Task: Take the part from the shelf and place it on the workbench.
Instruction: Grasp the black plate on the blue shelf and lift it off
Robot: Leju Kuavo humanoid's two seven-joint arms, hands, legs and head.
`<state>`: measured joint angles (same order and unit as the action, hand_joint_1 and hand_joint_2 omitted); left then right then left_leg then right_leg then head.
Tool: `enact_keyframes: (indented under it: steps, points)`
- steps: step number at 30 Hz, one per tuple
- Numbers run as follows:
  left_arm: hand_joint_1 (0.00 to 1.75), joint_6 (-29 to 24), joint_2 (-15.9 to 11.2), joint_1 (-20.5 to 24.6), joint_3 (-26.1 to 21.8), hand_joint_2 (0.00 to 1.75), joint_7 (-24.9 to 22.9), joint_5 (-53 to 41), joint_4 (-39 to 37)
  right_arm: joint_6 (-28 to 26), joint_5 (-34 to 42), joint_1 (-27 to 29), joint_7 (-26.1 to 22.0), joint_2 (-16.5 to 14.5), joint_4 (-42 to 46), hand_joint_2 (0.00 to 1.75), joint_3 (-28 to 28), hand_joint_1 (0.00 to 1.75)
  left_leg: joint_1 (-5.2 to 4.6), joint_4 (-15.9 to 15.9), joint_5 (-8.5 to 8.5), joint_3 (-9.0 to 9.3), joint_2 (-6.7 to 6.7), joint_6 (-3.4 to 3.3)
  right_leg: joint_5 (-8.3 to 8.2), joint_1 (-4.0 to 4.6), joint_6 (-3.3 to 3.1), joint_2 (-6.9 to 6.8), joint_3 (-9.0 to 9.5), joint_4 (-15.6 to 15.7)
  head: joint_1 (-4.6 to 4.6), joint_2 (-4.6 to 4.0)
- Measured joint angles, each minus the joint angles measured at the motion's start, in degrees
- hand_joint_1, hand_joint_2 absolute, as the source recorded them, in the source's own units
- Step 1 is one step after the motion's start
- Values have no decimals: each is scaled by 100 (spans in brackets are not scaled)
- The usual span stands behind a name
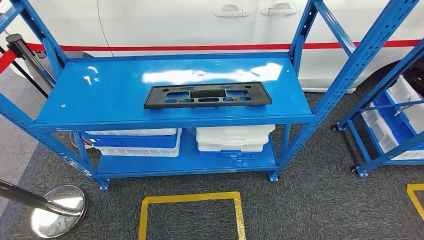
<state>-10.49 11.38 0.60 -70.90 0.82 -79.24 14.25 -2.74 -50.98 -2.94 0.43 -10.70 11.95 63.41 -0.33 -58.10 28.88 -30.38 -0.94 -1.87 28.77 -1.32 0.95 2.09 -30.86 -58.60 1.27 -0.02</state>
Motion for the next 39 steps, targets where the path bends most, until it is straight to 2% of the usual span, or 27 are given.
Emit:
enact_keyframes:
  steps: [6,9,11,13,15,17,20,23,27,32,35,39]
  points:
    - [0,49,-415,-44,-299,0,-12,581,55,-201,95,34,53,398,-1,0,114,0,0,0,0,-1,0,0,0,0,0,0,-2,0,0,0]
    - [0,177,-538,-76,-372,0,40,415,98,-407,283,42,-282,668,20,0,219,0,-2,-1,0,-2,0,0,0,-3,0,-1,-1,1,-1,0]
    - [0,240,-575,-93,-374,0,3,271,104,-456,497,60,-1041,905,81,0,338,0,-9,-1,1,-2,0,-1,0,-10,0,-1,0,2,1,0]
    - [0,271,-581,-100,-376,0,-50,200,104,-254,715,85,-2130,1223,238,0,465,0,-19,-2,1,-3,-1,-3,-1,-21,1,1,1,1,-1,0]
    - [0,281,-569,-103,-391,0,-70,183,103,329,937,97,-3040,1554,632,0,603,0,-24,-7,2,-7,-1,-8,-2,-25,3,4,3,2,-2,0]
    - [0,282,-554,-103,-435,0,-49,166,103,1221,1170,96,-3354,1700,1452,0,721,0,-24,-14,3,-9,-1,-14,-4,-25,7,4,4,3,-2,0]
    - [0,282,-535,-102,-543,0,18,107,104,2513,1682,151,-3077,1426,3407,0,706,0,-23,-17,3,-4,0,-18,-7,-23,11,2,1,3,-1,0]
    - [0,287,-504,-102,-647,0,74,31,106,3144,2309,384,-2879,897,5376,0,393,0,-18,-16,2,-2,-2,-17,-5,-17,10,-1,-2,-2,0,0]
    - [0,302,-462,-98,-746,0,130,-68,111,3426,2793,865,-3114,407,7214,0,-325,0,-3,-11,3,-2,-1,-16,0,-1,3,0,-3,-6,-3,0]
    - [0,304,-421,-83,-807,0,138,-164,111,3469,2852,1466,-3654,97,8689,0,-1103,0,0,-10,3,-3,-13,-15,8,1,3,-11,2,-7,-2,0]
    - [0,298,-418,-68,-831,0,134,-199,111,3459,2839,1783,-3797,-29,9391,0,-1578,0,0,-10,3,-2,-11,-14,9,1,2,-8,3,-8,-1,0]
    - [0,297,-413,-51,-836,0,129,-204,111,3450,2840,1969,-3798,-119,9865,0,-1829,0,0,-10,4,-2,-10,-14,9,0,2,-8,5,-7,-2,0]
